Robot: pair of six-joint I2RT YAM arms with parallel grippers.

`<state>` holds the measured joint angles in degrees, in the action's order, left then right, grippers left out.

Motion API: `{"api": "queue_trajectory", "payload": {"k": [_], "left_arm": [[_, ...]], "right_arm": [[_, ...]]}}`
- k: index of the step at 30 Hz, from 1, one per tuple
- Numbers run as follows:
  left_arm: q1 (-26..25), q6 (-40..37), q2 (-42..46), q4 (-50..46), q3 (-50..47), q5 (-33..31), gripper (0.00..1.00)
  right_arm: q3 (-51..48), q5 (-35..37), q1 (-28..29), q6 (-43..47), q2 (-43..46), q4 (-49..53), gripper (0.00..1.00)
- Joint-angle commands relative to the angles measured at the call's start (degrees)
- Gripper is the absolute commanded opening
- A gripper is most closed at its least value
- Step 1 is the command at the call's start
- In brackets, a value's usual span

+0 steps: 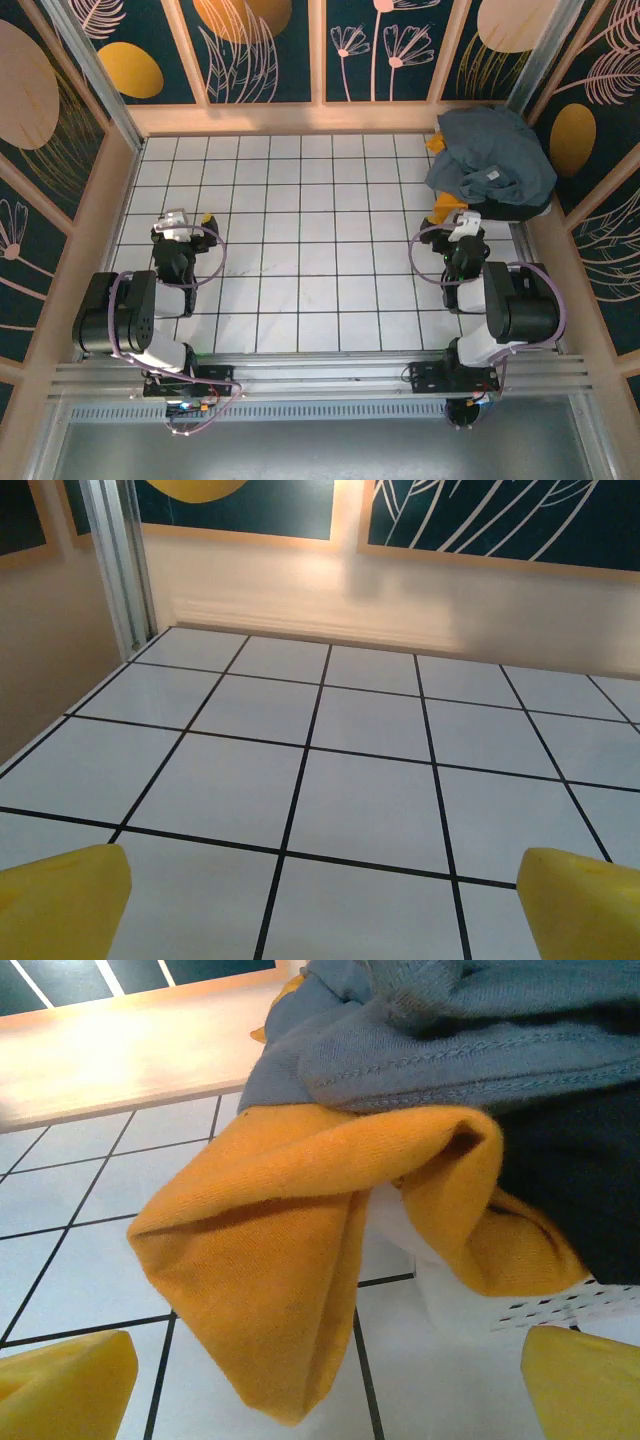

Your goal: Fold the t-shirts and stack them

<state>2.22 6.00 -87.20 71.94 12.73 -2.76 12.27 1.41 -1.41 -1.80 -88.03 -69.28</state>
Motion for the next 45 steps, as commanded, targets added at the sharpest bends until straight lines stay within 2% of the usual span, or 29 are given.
{"api": "queue_trajectory", "payload": {"k": [1,29,32,35,38,39,40,41,42,43,44,45], "left_arm": [[-0.28,-0.81,0.45,0.57,0.85,1.10,0.99],[-0.24,-0.40,0.81,1.24,0.41,0.34,0.99],[-0.28,0.93,5.41,-2.16,0.08,-3.87,0.99],[-0.28,1.12,11.52,-7.96,0.69,-5.03,0.99],[-0.37,2.93,18.95,-13.76,2.69,-7.28,0.99],[-0.68,2.97,21.41,-16.11,4.35,-7.60,0.99],[-1.12,2.94,23.51,-18.64,7.11,-7.99,0.99],[-1.53,3.39,24.96,-20.93,9.93,-8.75,0.98],[-1.82,5.43,25.99,-24.06,13.67,-10.23,0.99],[-1.78,12.47,26.24,-30.37,18.33,-14.39,0.99],[-1.82,23.28,26.05,-44.03,25.61,-18.33,0.99],[-1.69,32.86,25.11,-64.90,35.21,-19.53,0.99]], "right_arm": [[1.06,-0.23,-0.26,0.66,-0.20,-2.36,0.99],[0.50,0.63,0.07,0.59,0.35,-3.01,0.99],[-0.38,3.02,1.73,1.82,3.71,-2.05,0.99],[-0.78,6.86,4.16,3.44,10.56,2.20,0.99],[1.11,13.57,6.97,4.39,20.40,9.50,0.99],[4.45,17.17,8.49,4.63,24.61,15.54,0.99],[10.16,21.78,10.23,3.45,28.33,24.66,0.99],[16.57,23.49,10.56,0.90,30.28,34.01,0.99],[24.94,20.91,9.30,-4.15,30.97,45.74,0.99],[33.16,15.75,7.12,-9.27,30.42,57.48,0.99],[39.11,15.13,5.78,-15.91,29.05,66.31,0.99],[43.53,18.65,4.20,-23.73,27.67,73.01,0.99]]}}
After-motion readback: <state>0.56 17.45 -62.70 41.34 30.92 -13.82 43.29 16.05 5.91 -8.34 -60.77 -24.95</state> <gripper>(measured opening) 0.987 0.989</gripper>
